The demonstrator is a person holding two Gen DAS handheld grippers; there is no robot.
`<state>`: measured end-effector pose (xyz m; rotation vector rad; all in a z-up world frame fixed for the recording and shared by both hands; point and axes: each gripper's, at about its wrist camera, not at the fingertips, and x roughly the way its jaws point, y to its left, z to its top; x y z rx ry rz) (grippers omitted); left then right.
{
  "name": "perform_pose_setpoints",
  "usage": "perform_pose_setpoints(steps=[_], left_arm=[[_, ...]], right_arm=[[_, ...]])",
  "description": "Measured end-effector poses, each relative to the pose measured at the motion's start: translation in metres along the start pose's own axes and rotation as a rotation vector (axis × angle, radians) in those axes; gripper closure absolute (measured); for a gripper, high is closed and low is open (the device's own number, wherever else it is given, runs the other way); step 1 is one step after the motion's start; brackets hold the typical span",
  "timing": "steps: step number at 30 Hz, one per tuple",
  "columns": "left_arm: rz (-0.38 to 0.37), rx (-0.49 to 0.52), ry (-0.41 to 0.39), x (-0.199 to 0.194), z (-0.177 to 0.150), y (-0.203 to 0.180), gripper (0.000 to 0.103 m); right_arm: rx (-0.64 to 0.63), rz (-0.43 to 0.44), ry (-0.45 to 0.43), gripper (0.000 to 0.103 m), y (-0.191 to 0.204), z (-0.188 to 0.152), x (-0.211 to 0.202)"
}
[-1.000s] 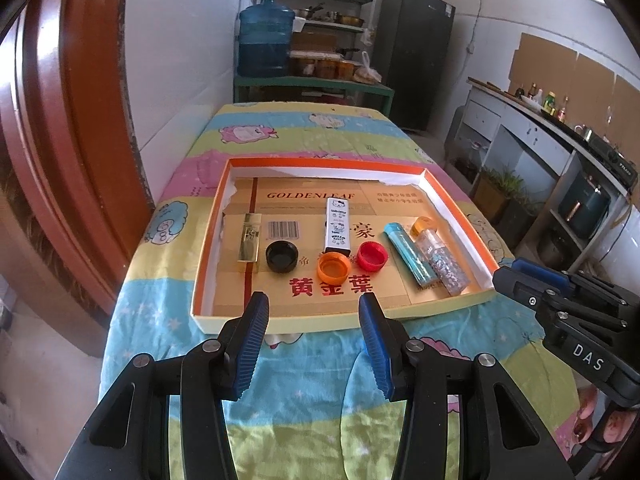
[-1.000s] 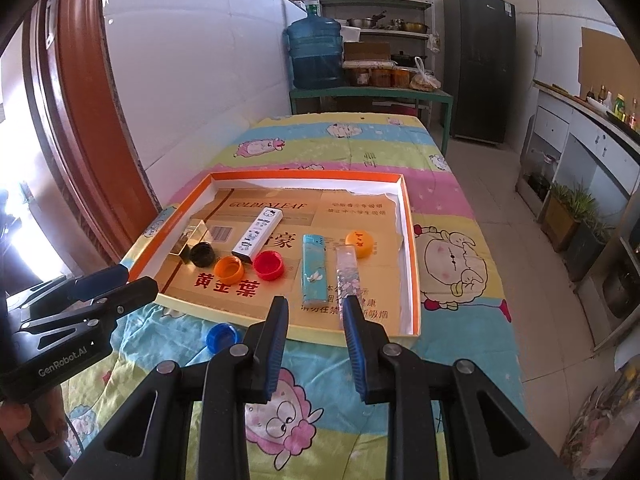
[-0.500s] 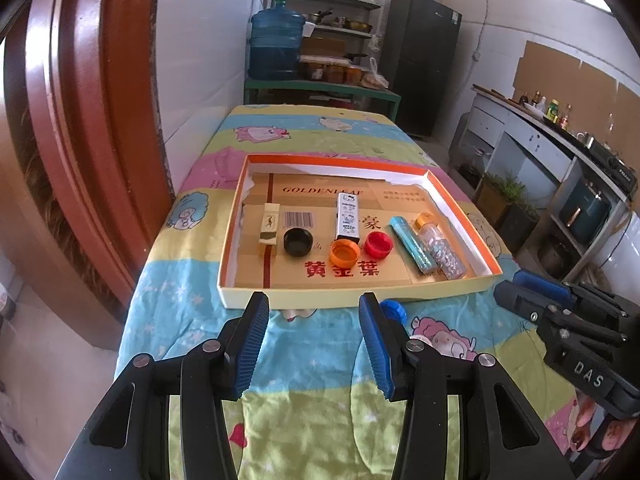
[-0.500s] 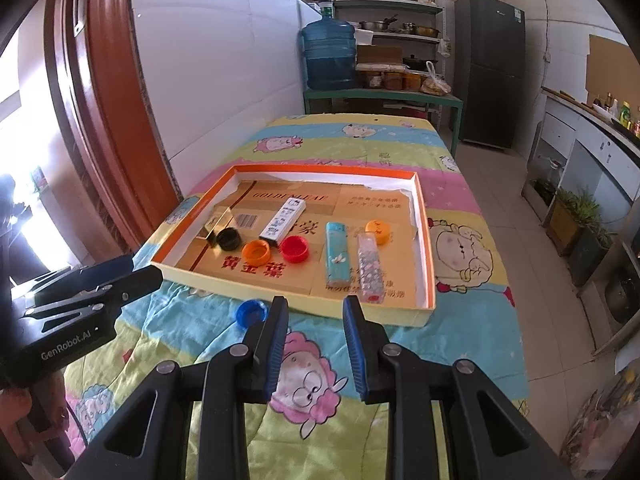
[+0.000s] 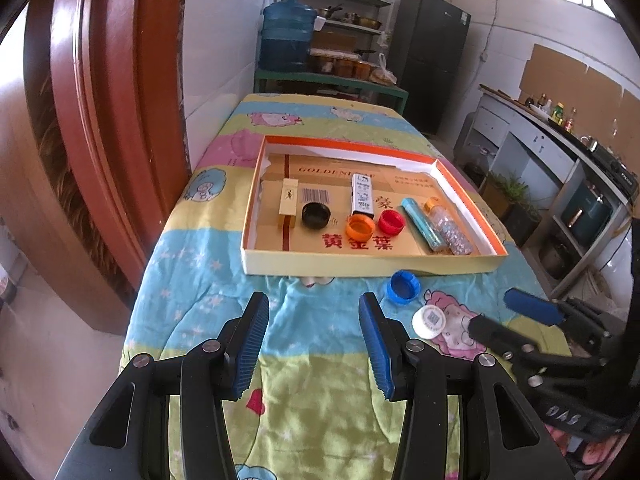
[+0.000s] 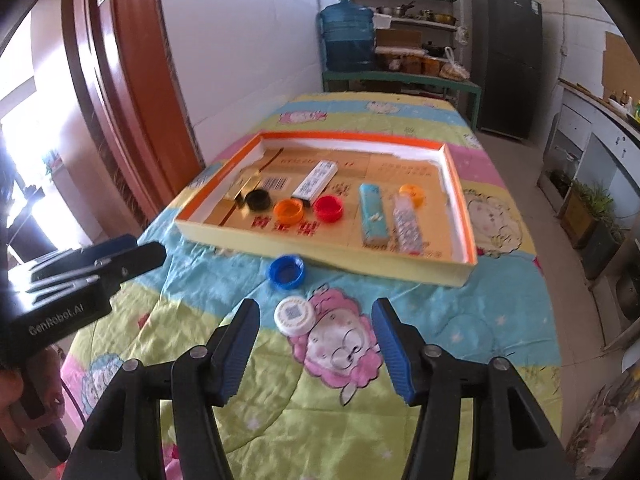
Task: Organize rigid objects
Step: 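Grasp the blue cap with the left tool while the right tool grasps the white cap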
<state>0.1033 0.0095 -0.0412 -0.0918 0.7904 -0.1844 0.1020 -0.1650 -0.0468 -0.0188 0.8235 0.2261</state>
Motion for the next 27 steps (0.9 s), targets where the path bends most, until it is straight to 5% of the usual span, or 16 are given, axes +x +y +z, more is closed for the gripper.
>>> perform_pose_setpoints(steps=[12, 15, 16, 27], left_arm=[[-0.003, -0.007, 0.030, 0.009, -0.008, 0.005, 0.055], [-0.007, -0.003, 0.037, 0.012, -0.008, 0.004, 0.055], [-0.009, 0.000, 0.040, 0.014, -0.007, 0.003, 0.055], [-0.086, 0.121, 0.108, 0.052, -0.003, -0.047, 0.055]], right_arm=[[-0.108, -0.050, 0.050, 0.047, 0.024, -0.011, 0.044], [-0.117, -0.053, 0.055, 0.061, 0.026, -0.009, 0.051], [-0.115, -0.051, 0.059, 0.073, 0.026, -0.009, 0.053], [-0.040, -0.054, 0.041, 0.073, -0.003, -0.018, 0.035]])
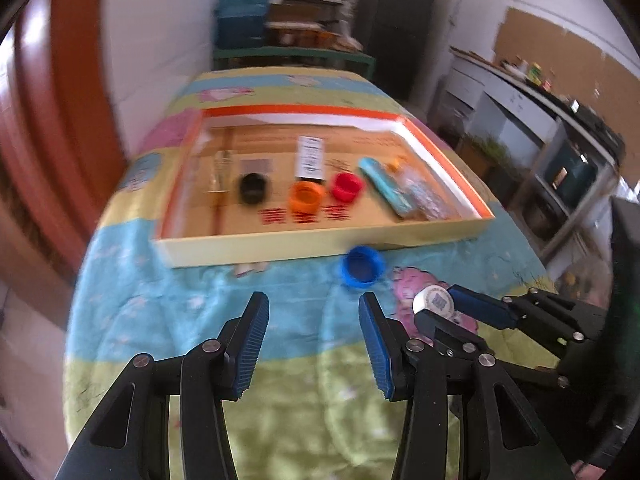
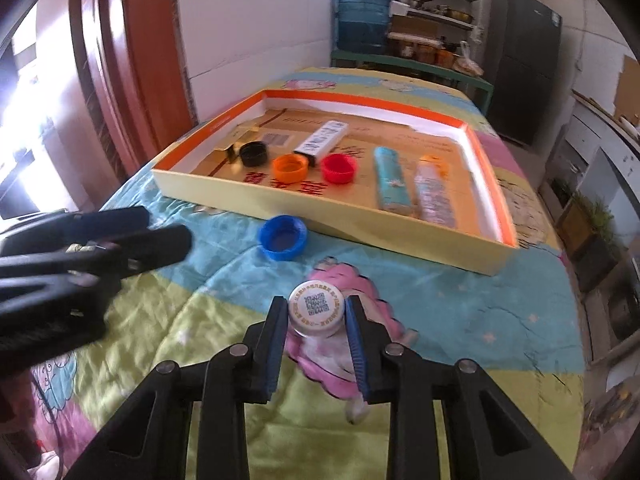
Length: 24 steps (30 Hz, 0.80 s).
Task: Organize rigid objects
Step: 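Grasp the blue cap with the left tool while the right tool grasps the white cap, then carry the blue cap with the left tool while the right tool carries the white cap into the tray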
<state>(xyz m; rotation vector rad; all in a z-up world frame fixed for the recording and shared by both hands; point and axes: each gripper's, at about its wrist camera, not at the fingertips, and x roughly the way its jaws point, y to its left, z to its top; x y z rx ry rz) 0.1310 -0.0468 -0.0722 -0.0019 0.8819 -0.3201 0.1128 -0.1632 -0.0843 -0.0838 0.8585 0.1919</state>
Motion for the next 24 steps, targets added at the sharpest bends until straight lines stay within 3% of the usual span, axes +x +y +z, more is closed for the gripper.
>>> perform_pose_setpoints(steps=[5, 16, 17, 19, 24], left_arm=[[-0.037, 0.043, 0.033, 0.024, 0.009, -0.021, 0.055], [-0.006, 0.056, 0.042, 0.057, 0.019, -0.028, 0.055], [-0.006, 0.049, 0.032, 0.056, 0.018, -0.026, 0.056], [0.026, 0.041, 0.023, 0.056, 0.017, -0.022, 0.072], [0.004, 0.009, 0.017, 0.051, 0.016, -0.012, 0.073]], right_arm=[[0.055, -0.011, -0.001, 0.073, -0.022, -0.009, -0.011], [0.104, 0.011, 0.002, 0.073, -0.035, -0.017, -0.012], [0.106, 0.013, 0.004, 0.073, -0.036, -0.017, -0.011], [0.110, 0.018, 0.007, 0.073, -0.037, -0.018, -0.010], [0.109, 0.019, 0.006, 0.073, -0.036, -0.018, -0.009]])
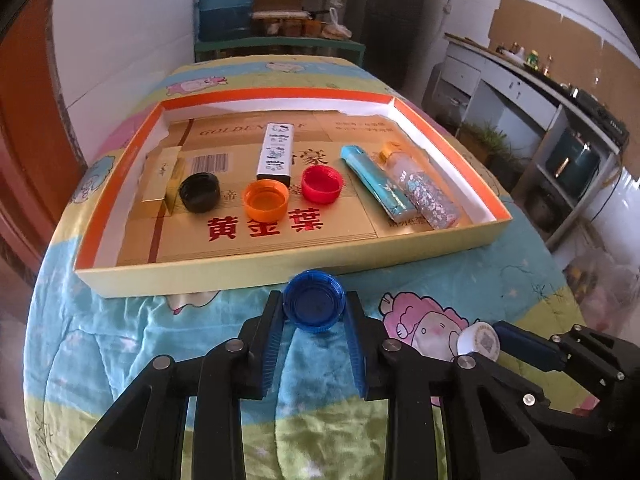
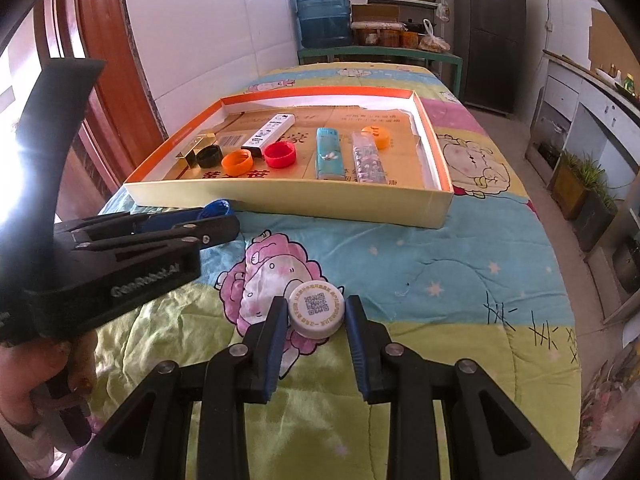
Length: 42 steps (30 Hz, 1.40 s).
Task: Organize rigid objects
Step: 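Carry the blue cap with the left tool while the right tool carries the white cap into the tray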
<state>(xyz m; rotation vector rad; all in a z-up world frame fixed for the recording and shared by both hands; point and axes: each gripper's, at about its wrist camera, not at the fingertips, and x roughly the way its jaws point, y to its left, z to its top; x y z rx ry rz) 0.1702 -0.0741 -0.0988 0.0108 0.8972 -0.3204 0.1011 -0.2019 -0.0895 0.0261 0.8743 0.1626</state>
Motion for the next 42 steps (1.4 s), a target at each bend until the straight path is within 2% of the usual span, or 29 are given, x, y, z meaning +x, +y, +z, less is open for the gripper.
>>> perform_pose_setpoints(steps=[12, 27, 42], left_arm=[[-0.018, -0.050, -0.028, -0.025, -0.003, 0.015, 0.073], [-0.027, -0.096, -0.080, -0.054, -0.001, 0.034, 0.072], [-0.019, -0.115, -0.110, -0.062, 0.015, 0.051, 0.072]], right_arm=[[-0.007, 0.025, -0.025, 0.073, 0.006, 0.007, -0.006], [-0.045, 0.033, -0.086, 0.073, 0.018, 0.037, -0.017], [-0.092, 0.048, -0.112, 0.073, 0.030, 0.064, -0.016]])
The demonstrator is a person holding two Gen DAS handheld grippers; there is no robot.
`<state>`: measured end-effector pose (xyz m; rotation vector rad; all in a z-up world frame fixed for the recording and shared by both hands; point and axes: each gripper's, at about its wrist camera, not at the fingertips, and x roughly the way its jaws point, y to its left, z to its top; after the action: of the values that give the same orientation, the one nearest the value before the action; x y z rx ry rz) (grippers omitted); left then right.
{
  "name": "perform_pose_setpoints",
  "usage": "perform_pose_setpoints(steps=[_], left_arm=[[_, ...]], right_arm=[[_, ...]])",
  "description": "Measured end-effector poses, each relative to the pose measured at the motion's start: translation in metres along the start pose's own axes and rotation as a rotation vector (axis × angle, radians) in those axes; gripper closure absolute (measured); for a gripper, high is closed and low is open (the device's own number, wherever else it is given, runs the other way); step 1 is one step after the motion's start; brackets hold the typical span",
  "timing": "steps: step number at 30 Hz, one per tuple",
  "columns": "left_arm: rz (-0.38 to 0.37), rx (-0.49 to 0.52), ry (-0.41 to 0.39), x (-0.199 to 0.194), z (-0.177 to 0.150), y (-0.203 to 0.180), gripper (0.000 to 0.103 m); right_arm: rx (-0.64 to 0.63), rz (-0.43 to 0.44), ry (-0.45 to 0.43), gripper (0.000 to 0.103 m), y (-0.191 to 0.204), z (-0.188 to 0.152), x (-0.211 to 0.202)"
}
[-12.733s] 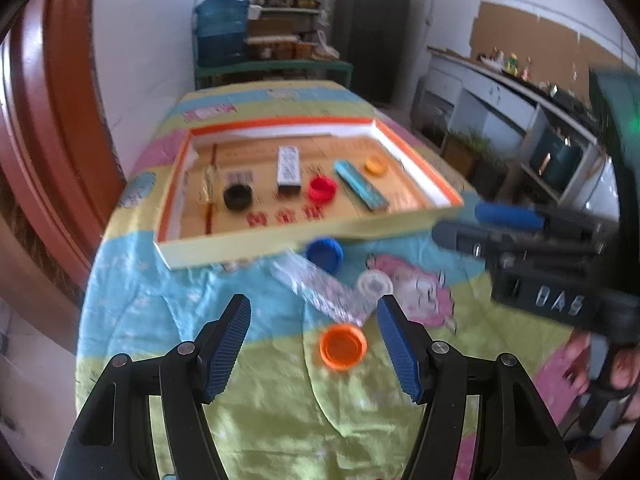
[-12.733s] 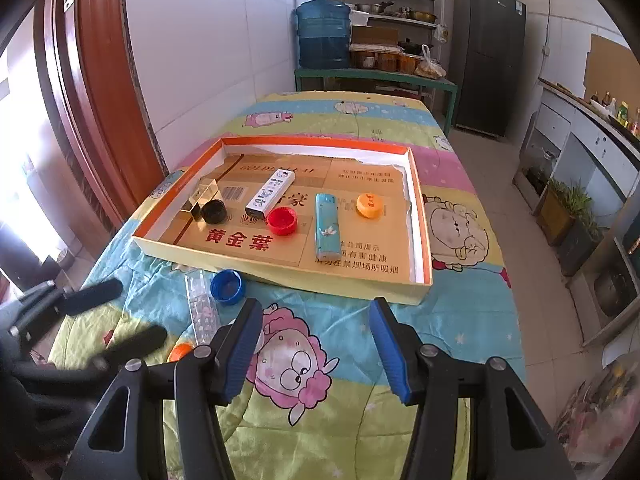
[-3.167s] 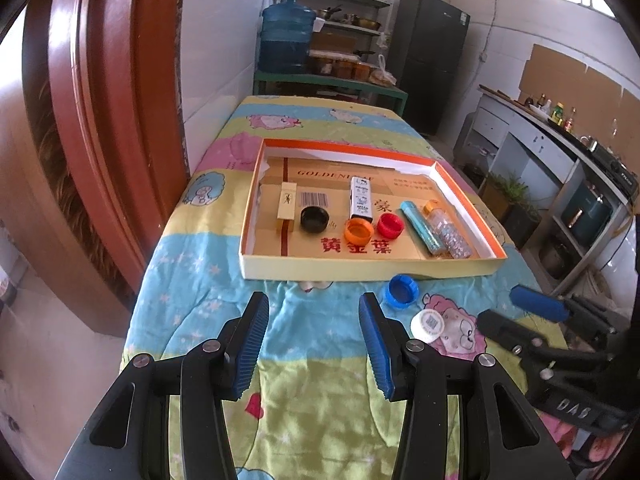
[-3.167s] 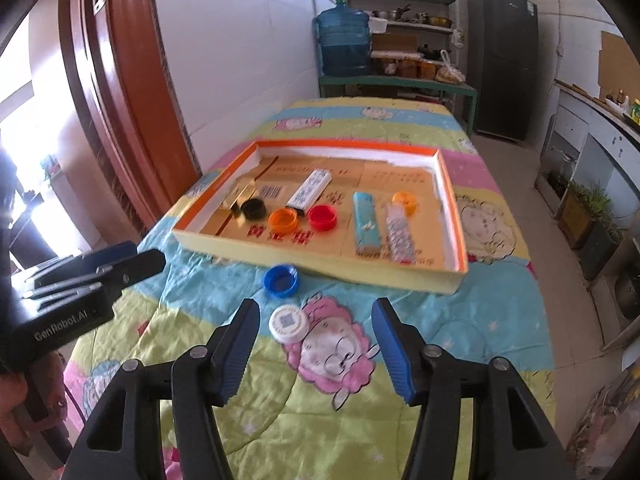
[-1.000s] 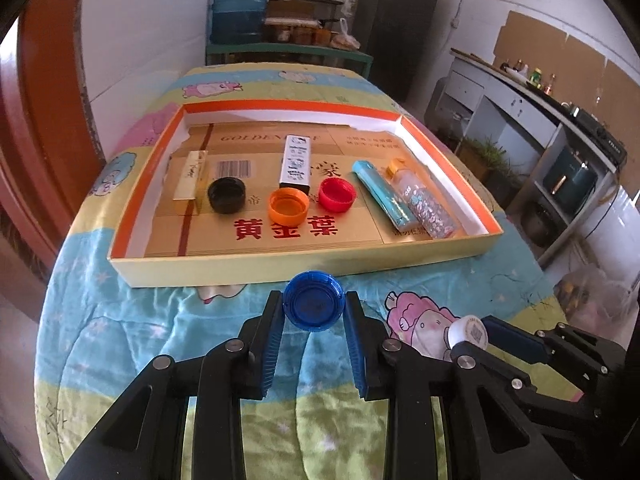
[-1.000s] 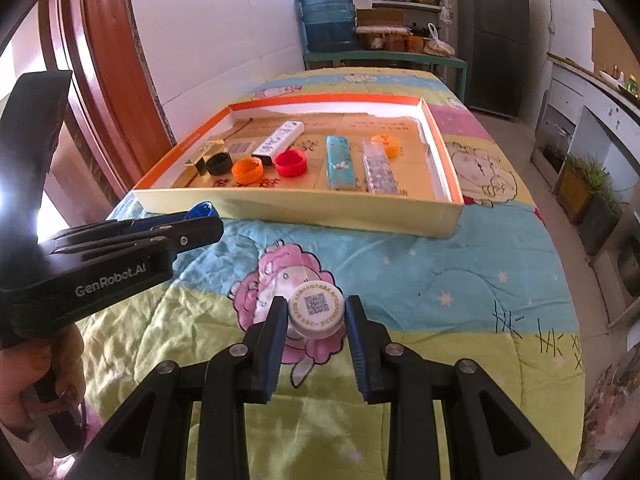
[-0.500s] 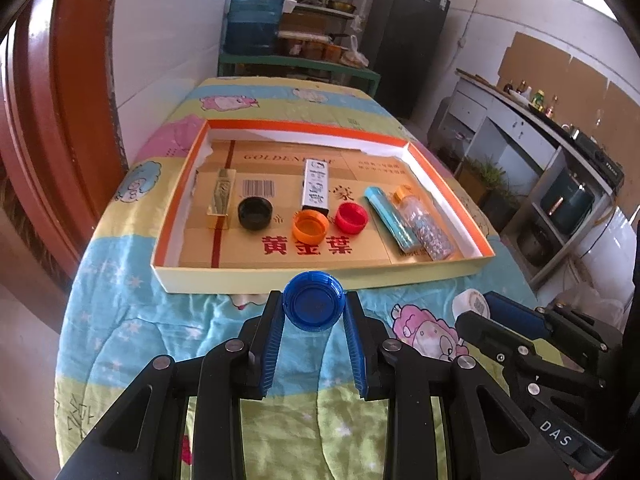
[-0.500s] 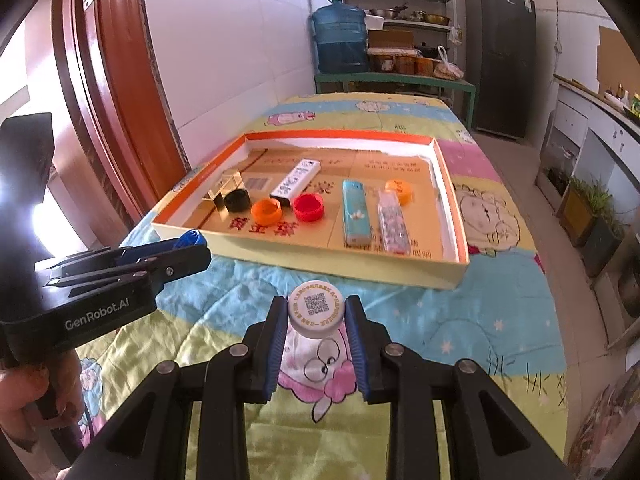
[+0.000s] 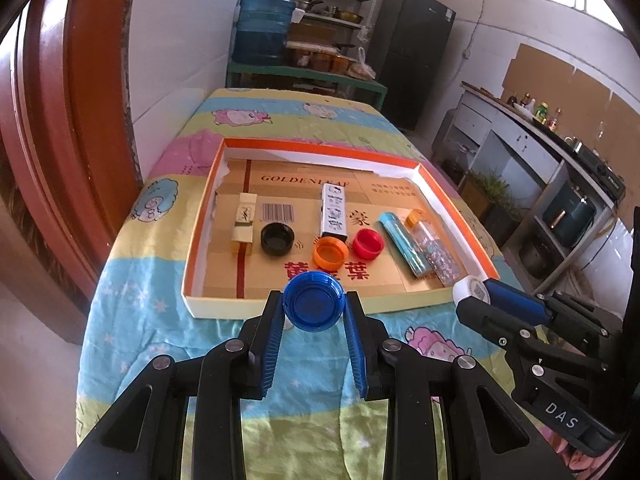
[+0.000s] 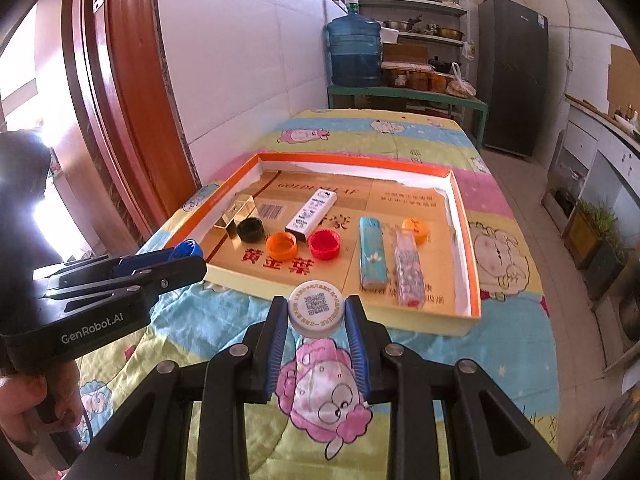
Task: Organize rigid objects
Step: 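Carry the blue cap with the left tool while the right tool carries the white cap into the tray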
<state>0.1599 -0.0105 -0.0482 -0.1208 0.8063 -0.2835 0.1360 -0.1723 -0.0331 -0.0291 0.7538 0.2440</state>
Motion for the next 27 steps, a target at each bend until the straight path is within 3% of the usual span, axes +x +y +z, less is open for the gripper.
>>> perform_pose_setpoints(steps=[27], left_arm=[[0.039, 0.011, 0.031, 0.038, 0.038, 0.012, 0.072]], right_arm=[[-0.020, 0.007, 0.033, 0.073, -0.012, 0.033, 0.042]])
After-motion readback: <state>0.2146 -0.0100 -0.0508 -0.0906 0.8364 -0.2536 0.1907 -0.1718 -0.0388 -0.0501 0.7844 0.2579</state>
